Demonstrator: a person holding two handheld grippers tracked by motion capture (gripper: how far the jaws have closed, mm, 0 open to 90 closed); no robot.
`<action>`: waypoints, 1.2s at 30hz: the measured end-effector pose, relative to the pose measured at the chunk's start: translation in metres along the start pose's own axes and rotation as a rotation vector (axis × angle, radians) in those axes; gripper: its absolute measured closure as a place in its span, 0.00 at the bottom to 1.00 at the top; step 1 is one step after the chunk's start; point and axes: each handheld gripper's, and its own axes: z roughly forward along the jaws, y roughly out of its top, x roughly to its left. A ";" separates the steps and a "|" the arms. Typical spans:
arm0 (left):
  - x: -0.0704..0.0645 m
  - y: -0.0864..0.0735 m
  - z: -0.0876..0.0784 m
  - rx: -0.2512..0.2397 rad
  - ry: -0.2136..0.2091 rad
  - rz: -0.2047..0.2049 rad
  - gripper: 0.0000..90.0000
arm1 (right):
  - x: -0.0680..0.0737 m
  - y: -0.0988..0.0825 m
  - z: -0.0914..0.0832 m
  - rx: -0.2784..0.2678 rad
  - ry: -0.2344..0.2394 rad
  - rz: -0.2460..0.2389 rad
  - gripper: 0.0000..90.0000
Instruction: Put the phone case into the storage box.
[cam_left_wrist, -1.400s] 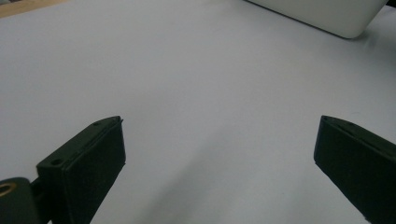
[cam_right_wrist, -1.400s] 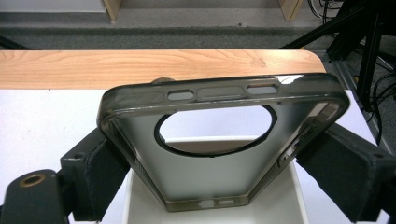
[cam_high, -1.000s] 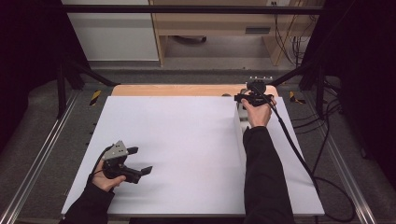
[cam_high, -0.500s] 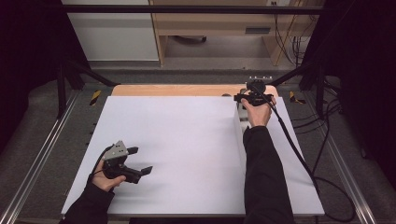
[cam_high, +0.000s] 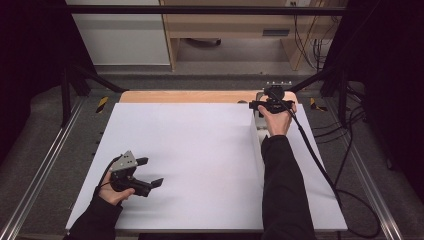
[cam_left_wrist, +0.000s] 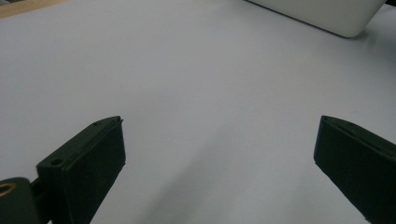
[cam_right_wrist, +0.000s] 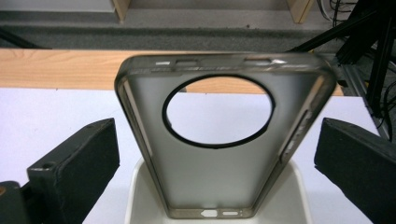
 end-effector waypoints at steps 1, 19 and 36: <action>0.000 0.000 0.000 -0.002 -0.001 -0.001 0.02 | -0.001 0.000 -0.001 -0.005 -0.004 0.002 0.00; 0.001 0.000 -0.002 -0.020 0.014 -0.008 0.01 | -0.009 0.007 -0.059 -0.152 0.154 -0.006 0.01; 0.000 0.001 -0.005 -0.042 0.025 -0.011 0.00 | -0.002 -0.045 -0.142 -0.313 0.545 -0.170 0.00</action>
